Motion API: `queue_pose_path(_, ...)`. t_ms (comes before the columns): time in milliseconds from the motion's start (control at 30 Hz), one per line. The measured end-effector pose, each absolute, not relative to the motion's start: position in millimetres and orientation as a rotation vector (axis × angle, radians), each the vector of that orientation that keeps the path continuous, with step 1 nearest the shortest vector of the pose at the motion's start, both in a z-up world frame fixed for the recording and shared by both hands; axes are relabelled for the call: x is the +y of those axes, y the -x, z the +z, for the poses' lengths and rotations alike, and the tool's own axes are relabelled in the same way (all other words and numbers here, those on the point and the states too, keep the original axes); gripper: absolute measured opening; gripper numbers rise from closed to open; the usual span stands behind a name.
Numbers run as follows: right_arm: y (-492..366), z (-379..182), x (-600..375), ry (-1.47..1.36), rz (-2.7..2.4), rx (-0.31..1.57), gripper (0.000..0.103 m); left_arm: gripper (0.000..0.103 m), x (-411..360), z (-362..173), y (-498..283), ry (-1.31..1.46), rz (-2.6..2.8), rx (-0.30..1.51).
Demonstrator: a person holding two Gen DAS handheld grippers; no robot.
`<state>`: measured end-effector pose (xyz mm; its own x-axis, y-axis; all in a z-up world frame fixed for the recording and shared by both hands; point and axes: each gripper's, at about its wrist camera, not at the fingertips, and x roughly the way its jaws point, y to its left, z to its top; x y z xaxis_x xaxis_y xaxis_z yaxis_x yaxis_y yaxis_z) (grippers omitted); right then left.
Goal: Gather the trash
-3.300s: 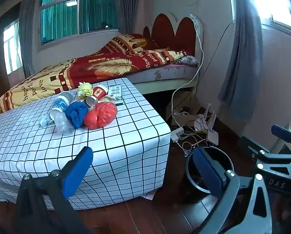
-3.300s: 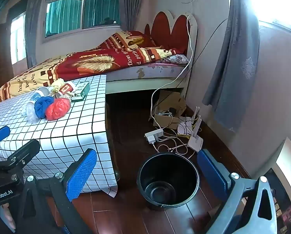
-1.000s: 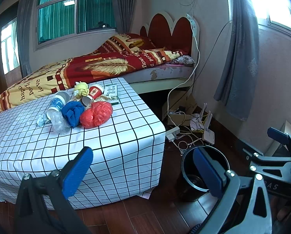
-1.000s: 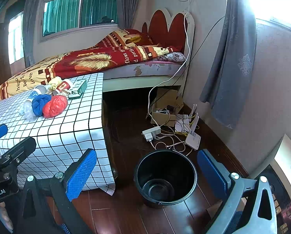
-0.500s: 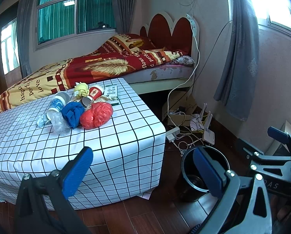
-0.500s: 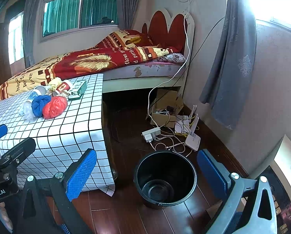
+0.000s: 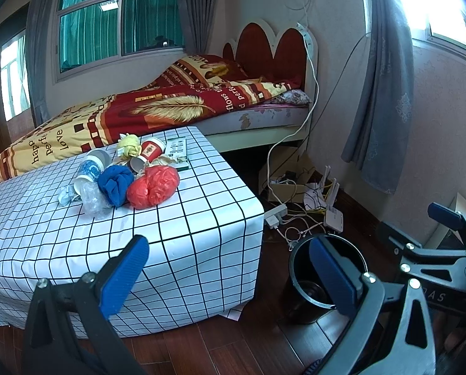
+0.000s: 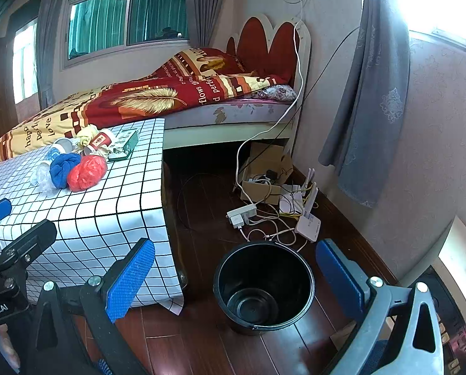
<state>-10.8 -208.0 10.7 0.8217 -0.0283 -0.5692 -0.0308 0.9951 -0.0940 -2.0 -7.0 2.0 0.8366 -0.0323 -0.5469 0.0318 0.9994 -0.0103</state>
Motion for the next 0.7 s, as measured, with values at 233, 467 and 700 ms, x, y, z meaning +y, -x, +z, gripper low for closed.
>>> queue_pose_path(233, 2.8, 9.5, -205.1, 0.105, 0.035, 0.621, 0.103, 0.103, 9.1, 1.8, -4.2, -0.001, 0.016, 0.581)
queue_pose_path(467, -14.5, 5.2, -174.7, 0.109, 0.138, 0.629, 0.103, 0.103, 55.7, -4.1, -15.0, 0.042, 0.109, 0.599)
queue_pose_path(700, -51.1, -6.1, -128.3, 0.114, 0.280, 0.640, 0.103, 0.103, 112.8, -14.8, -25.5, 0.090, 0.229, 0.593)
